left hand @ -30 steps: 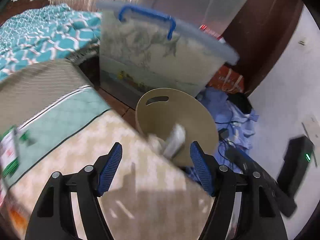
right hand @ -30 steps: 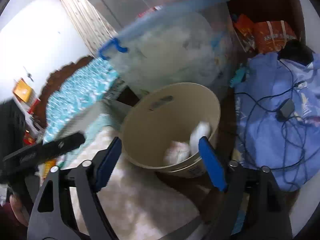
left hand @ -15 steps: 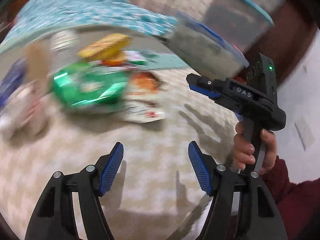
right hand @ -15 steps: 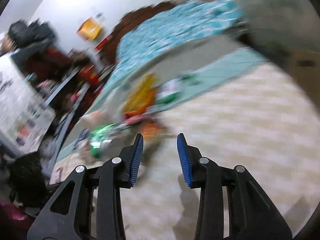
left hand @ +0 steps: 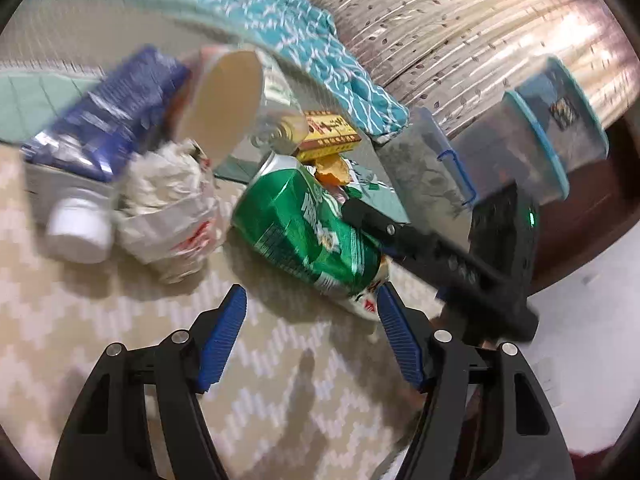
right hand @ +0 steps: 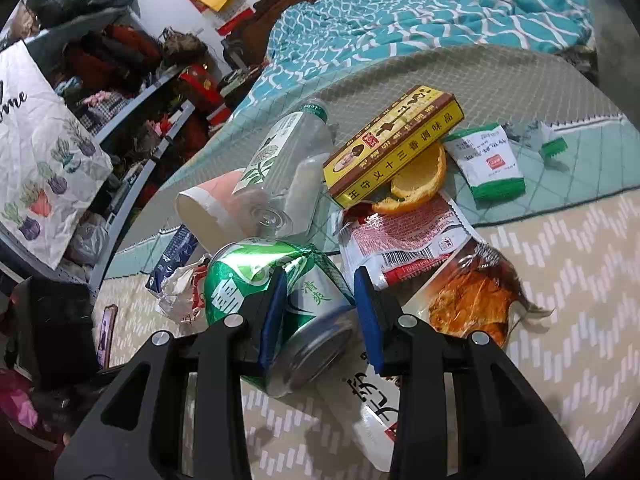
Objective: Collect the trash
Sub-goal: 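Grasp the green crushed can with the left gripper, then hold the can in left gripper while right gripper approaches the snack wrapper, then grasp the orange snack wrapper with the right gripper, then drop the can from left gripper while right gripper drops the wrapper into the wastebasket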
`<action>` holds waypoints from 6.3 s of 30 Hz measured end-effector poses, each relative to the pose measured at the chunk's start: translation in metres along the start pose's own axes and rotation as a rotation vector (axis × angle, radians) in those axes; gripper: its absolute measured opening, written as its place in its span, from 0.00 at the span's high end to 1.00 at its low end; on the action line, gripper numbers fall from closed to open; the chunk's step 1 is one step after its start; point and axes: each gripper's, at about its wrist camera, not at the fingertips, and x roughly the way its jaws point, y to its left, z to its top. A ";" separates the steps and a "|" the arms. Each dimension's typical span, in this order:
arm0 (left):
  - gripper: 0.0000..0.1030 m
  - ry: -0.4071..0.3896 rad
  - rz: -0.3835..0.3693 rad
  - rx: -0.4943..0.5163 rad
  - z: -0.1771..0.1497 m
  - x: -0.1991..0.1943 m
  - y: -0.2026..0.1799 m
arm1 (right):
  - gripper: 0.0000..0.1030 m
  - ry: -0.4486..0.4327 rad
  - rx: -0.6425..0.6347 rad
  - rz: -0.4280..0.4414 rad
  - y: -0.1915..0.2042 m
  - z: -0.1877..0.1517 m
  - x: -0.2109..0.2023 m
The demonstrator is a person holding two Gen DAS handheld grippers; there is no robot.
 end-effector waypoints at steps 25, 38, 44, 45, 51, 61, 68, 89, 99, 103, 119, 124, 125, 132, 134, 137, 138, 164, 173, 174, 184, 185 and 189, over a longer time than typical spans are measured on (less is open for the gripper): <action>0.88 -0.031 -0.209 -0.140 -0.051 -0.035 0.037 | 0.58 -0.139 0.231 -0.054 -0.072 -0.074 -0.089; 0.84 -0.061 -0.225 -0.141 -0.052 -0.037 0.048 | 0.58 -0.091 0.224 -0.068 -0.062 -0.061 -0.055; 0.83 -0.066 -0.239 -0.174 -0.053 -0.038 0.055 | 0.58 -0.095 0.159 -0.126 -0.044 -0.060 -0.047; 0.83 -0.067 -0.241 -0.180 -0.054 -0.038 0.056 | 0.60 -0.092 0.147 -0.136 -0.042 -0.061 -0.046; 0.83 -0.069 -0.240 -0.184 -0.054 -0.038 0.059 | 0.87 -0.059 0.135 -0.105 -0.038 -0.065 -0.041; 0.83 -0.075 -0.211 -0.143 -0.054 -0.038 0.048 | 0.92 -0.109 0.068 -0.087 -0.021 -0.079 -0.080; 0.83 -0.074 -0.209 -0.137 -0.053 -0.039 0.050 | 0.92 -0.105 0.028 -0.112 -0.021 -0.093 -0.102; 0.83 -0.072 -0.194 -0.108 -0.051 -0.038 0.043 | 0.20 -0.146 0.222 -0.061 -0.061 -0.107 -0.120; 0.86 -0.051 -0.193 -0.086 -0.047 -0.032 0.032 | 0.22 -0.116 0.267 -0.032 -0.069 -0.108 -0.107; 0.87 -0.033 -0.190 -0.068 -0.043 -0.025 0.024 | 0.26 -0.115 0.281 -0.019 -0.073 -0.108 -0.108; 0.87 0.071 -0.217 0.032 -0.029 0.014 -0.021 | 0.33 -0.108 0.297 0.004 -0.080 -0.111 -0.112; 0.87 0.089 -0.160 0.045 -0.023 0.027 -0.024 | 0.34 -0.094 0.293 0.012 -0.076 -0.105 -0.106; 0.87 0.093 -0.141 0.044 -0.023 0.029 -0.023 | 0.35 -0.092 0.282 -0.001 -0.075 -0.102 -0.104; 0.86 0.095 -0.158 -0.007 -0.022 0.029 -0.009 | 0.34 -0.090 0.294 0.039 -0.083 -0.080 -0.087; 0.86 0.092 -0.157 -0.006 -0.022 0.027 -0.008 | 0.34 -0.093 0.281 0.051 -0.076 -0.080 -0.081; 0.85 0.085 -0.164 -0.014 -0.022 0.026 -0.004 | 0.33 -0.093 0.235 0.041 -0.058 -0.080 -0.069; 0.85 0.083 -0.169 -0.021 -0.022 0.025 -0.001 | 0.34 -0.083 0.234 0.062 -0.055 -0.080 -0.066; 0.84 0.058 -0.184 -0.055 -0.022 0.012 0.006 | 0.81 -0.145 0.362 0.127 -0.082 -0.077 -0.082; 0.84 0.067 -0.186 0.002 -0.013 0.016 -0.022 | 0.81 -0.206 0.391 0.103 -0.100 -0.080 -0.109; 0.84 0.079 -0.185 0.014 -0.011 0.022 -0.028 | 0.81 -0.211 0.392 0.097 -0.103 -0.081 -0.112; 0.84 0.242 -0.215 0.213 0.016 0.121 -0.137 | 0.81 -0.414 0.491 -0.057 -0.189 -0.085 -0.196; 0.84 0.261 -0.222 0.244 0.019 0.137 -0.156 | 0.81 -0.440 0.509 -0.079 -0.203 -0.084 -0.208; 0.84 0.324 -0.232 0.352 0.027 0.203 -0.226 | 0.81 -0.504 0.560 -0.170 -0.248 -0.082 -0.243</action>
